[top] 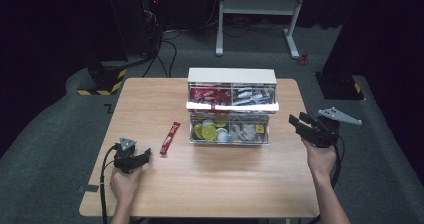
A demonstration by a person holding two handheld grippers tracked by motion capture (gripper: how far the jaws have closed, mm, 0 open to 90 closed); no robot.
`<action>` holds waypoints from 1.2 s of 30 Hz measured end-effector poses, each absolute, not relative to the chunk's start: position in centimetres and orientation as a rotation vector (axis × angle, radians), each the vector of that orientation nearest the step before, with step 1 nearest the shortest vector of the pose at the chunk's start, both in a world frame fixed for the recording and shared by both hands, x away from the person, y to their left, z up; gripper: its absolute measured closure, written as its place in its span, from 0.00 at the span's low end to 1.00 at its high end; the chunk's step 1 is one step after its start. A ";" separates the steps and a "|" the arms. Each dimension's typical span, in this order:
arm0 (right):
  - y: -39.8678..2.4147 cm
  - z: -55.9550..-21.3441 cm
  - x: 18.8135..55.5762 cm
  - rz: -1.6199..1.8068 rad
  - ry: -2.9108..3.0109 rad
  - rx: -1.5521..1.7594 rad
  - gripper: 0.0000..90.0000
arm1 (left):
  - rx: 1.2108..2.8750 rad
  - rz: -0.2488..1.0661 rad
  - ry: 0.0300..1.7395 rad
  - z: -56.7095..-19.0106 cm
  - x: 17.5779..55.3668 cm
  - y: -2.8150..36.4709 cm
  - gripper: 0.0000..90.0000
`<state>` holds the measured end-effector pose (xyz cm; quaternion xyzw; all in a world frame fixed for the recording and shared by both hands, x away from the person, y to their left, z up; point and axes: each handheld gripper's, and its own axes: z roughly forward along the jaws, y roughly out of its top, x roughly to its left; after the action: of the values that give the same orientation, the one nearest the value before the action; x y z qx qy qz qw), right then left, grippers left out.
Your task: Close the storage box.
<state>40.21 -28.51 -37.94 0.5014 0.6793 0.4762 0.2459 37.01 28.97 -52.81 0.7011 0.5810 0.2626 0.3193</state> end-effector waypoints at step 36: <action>-27.4 -45.7 40.0 1.197 1.898 1.492 0.53 | 1.855 0.688 1.520 -52.8 37.0 28.9 0.36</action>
<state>40.03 -27.40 -45.71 0.5400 0.6868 0.4331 0.2215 37.00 28.86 -52.80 0.7048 0.5778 0.2615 0.3178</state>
